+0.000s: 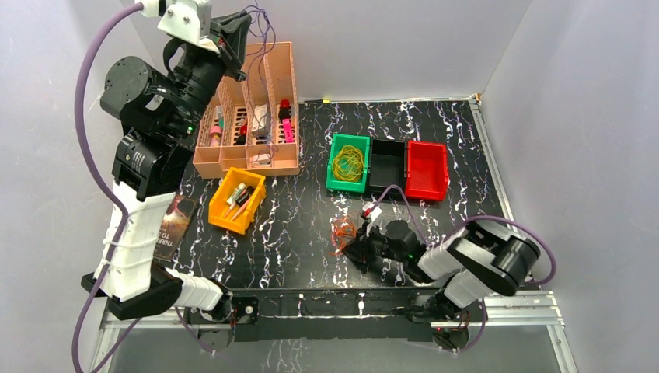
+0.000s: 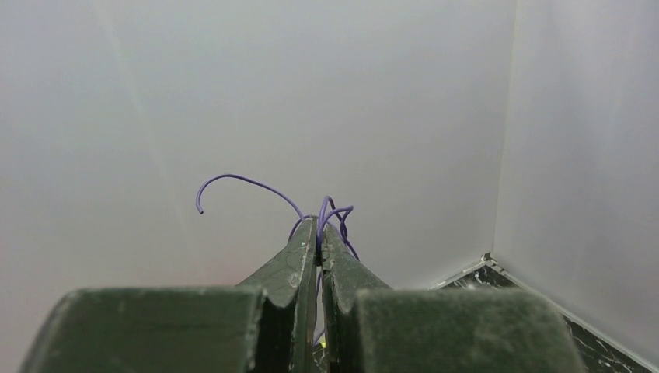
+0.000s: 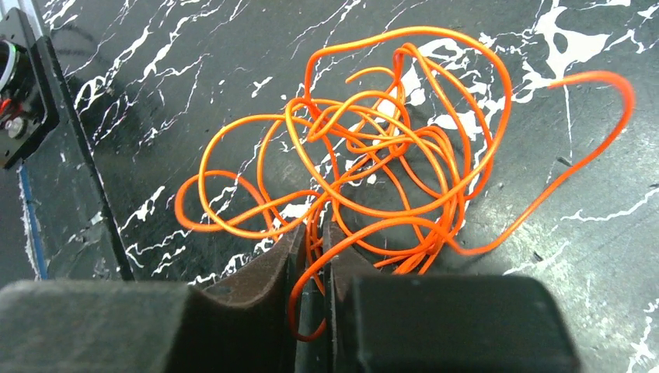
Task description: Untangle the cables
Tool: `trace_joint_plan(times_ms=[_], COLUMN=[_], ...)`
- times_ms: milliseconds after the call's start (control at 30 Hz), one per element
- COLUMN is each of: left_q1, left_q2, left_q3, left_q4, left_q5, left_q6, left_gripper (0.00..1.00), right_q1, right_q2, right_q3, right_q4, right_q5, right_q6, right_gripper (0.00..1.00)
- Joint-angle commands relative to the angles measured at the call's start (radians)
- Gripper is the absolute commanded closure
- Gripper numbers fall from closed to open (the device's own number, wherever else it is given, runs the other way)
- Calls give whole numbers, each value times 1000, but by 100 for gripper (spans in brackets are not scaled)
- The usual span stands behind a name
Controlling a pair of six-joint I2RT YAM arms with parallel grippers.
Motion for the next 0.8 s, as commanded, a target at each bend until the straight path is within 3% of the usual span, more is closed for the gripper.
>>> trace_joint_plan(times_ms=[0, 100, 267, 400, 533, 767], left_q1=[5, 5, 4, 5, 5, 5], left_q2=[-12, -30, -87, -125, -160, -193], left_q3=[3, -33, -120, -176, -229, -288], left_q4=[-4, -21, -36, -52, -55, -38], left_q5=[36, 67, 129, 181, 240, 278], left_q6=[-6, -30, -63, -87, -108, -145], left_gripper=[100, 100, 100, 100, 100, 100], right_q1=[6, 6, 6, 6, 6, 6], right_q2=[-141, -327, -620, -770, -811, -704], right_q3=[-2, 33, 160, 284, 387, 559], right_q4=[-108, -265, -554, -664, -679, -574], right_q5=[14, 41, 106, 151, 179, 203], right_q6=[-1, -29, -109, -152, -160, -73], right_gripper=[73, 60, 46, 34, 31, 31])
